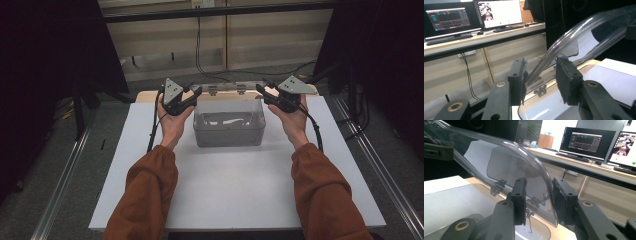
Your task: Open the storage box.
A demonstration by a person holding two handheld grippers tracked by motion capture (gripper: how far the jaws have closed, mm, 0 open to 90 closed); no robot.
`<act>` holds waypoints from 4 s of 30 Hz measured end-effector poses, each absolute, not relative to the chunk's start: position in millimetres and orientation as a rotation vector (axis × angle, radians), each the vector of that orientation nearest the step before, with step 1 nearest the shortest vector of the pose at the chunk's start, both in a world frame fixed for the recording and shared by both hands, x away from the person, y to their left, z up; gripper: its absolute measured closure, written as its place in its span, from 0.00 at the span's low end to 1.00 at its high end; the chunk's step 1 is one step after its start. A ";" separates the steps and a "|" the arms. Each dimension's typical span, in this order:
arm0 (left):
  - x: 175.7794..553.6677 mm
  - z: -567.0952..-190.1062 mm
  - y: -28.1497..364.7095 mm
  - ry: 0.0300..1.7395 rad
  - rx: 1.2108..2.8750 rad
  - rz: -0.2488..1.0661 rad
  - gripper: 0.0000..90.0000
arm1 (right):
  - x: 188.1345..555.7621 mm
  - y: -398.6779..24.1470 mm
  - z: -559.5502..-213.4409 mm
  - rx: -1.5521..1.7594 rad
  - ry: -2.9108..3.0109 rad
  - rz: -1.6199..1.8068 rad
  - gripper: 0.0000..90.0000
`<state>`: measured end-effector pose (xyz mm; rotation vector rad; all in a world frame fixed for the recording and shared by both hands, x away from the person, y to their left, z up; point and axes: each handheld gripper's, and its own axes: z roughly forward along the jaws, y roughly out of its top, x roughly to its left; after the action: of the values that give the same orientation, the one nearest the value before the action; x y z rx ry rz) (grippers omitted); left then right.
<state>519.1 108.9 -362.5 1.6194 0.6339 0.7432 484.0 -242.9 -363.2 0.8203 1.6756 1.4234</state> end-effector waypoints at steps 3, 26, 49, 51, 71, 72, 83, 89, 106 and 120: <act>521.1 -361.7 110.1 0.617 1.622 0.765 0.69 | 486.8 -242.9 -364.5 0.834 1.656 1.442 0.72; 547.5 -367.5 107.4 0.642 1.648 0.754 0.72 | 504.1 -243.5 -357.4 0.850 1.643 1.442 0.74; 561.4 -373.0 106.3 0.649 1.660 0.762 0.78 | 523.2 -246.9 -380.0 0.922 1.659 1.403 0.69; 562.8 -372.5 106.7 0.647 1.663 0.762 0.78 | 525.2 -247.5 -382.4 0.927 1.660 1.401 0.69; 574.0 -382.4 108.6 0.698 1.680 0.767 0.80 | 539.4 -248.2 -402.7 0.952 1.731 1.377 0.65; 574.3 -382.9 108.8 0.700 1.681 0.767 0.80 | 540.3 -247.5 -402.7 0.952 1.735 1.374 0.65; 580.6 -393.1 106.8 0.719 1.706 0.737 0.81 | 551.4 -243.2 -406.9 0.974 1.738 1.387 0.70; 587.1 -397.1 110.4 0.759 1.720 0.690 0.80 | 555.9 -244.9 -407.2 0.990 1.752 1.387 0.76; 599.8 -401.1 99.0 0.811 1.779 0.589 0.73 | 562.5 -248.5 -407.2 1.035 1.753 1.425 0.80; 603.3 -401.5 95.2 0.941 1.685 0.487 0.73 | 570.5 -248.5 -403.1 1.149 1.767 1.424 0.81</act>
<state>603.3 95.2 -401.5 1.6849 0.9412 0.4868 570.5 -248.5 -403.1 1.1489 1.7667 1.4237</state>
